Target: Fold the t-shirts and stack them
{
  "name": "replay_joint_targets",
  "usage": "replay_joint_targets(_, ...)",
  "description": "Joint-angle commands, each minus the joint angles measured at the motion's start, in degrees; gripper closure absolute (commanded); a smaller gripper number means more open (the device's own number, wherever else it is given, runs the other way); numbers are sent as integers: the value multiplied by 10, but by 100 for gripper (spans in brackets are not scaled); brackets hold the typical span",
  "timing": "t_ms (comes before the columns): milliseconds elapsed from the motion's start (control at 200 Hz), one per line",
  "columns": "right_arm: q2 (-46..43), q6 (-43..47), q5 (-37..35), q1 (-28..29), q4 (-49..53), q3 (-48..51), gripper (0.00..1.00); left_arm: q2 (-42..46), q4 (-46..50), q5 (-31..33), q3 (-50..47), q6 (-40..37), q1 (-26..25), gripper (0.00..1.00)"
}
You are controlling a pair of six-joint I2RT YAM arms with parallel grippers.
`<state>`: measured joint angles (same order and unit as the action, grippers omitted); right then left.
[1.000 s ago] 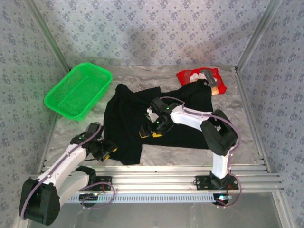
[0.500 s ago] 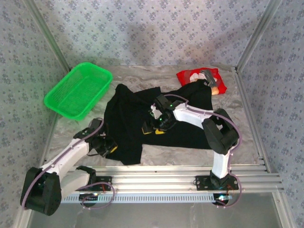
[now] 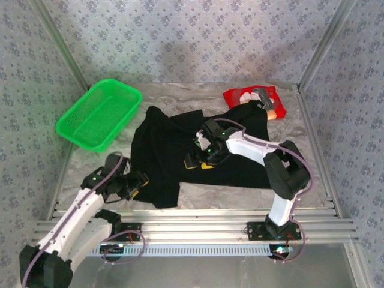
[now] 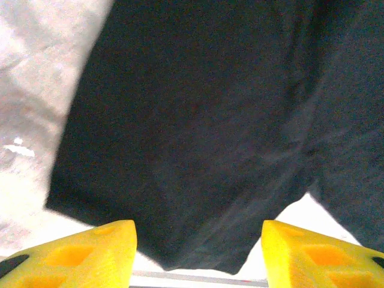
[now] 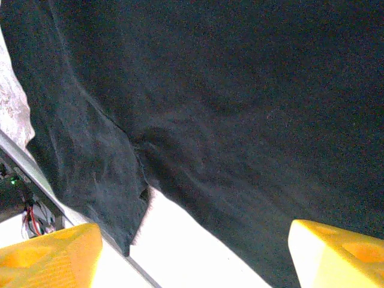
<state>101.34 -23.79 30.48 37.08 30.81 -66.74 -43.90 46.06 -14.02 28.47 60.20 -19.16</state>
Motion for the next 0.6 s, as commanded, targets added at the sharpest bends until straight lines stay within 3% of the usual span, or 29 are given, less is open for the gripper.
replay_joint_targets(0,-24,24,15,-4,1,10,16,2,57,16,-24,29,-5,42)
replay_joint_targets(380,-35,37,21,-11,7,4,16,-75,-32,16,-53,53,-36,46)
replay_joint_targets(450,-36,36,21,-12,6,6,16,-96,-59,22,-50,53,-37,55)
replay_joint_targets(595,-34,34,20,-14,5,7,17,-150,-108,9,-30,41,-39,84)
